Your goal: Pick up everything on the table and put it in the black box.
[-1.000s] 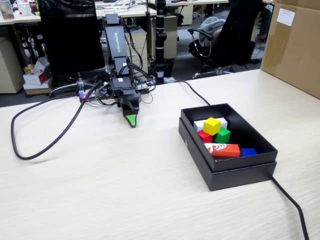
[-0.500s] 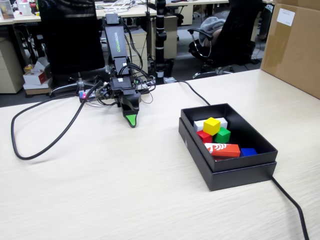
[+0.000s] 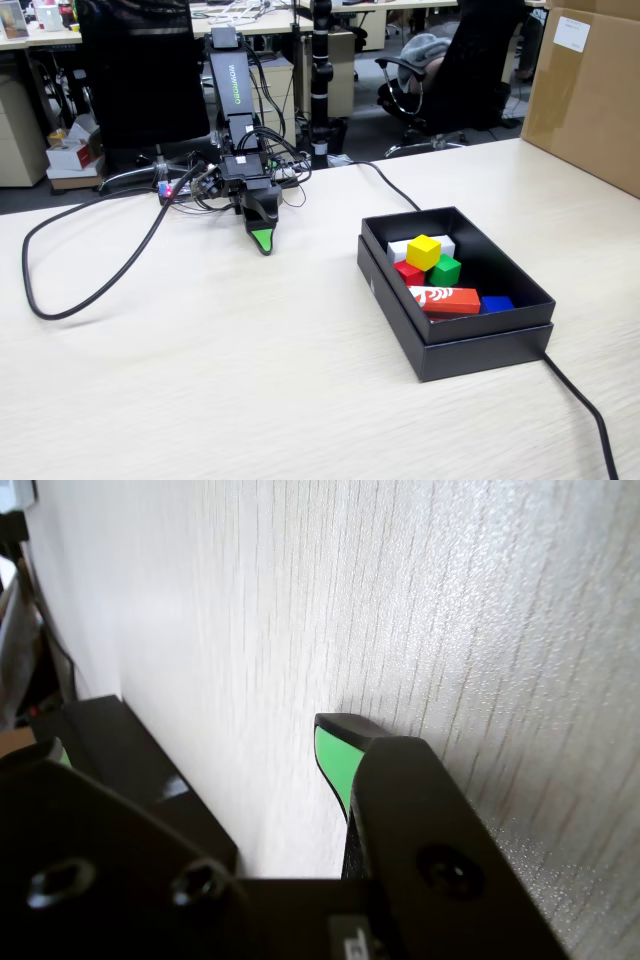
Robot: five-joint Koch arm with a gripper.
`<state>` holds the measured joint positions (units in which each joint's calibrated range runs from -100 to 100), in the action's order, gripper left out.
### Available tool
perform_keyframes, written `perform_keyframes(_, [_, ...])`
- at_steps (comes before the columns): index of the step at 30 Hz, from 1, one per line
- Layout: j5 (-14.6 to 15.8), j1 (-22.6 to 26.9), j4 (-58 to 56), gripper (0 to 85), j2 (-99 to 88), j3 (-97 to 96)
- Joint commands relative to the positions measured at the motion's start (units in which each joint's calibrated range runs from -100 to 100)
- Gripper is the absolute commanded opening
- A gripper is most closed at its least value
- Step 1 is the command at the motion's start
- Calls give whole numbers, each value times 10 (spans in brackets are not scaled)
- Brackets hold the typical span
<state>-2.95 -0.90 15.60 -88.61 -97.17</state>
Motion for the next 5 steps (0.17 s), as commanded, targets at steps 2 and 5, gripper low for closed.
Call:
perform_keyframes(2, [0, 0, -4, 483, 12, 3])
perform_keyframes(5, [0, 0, -4, 483, 12, 3])
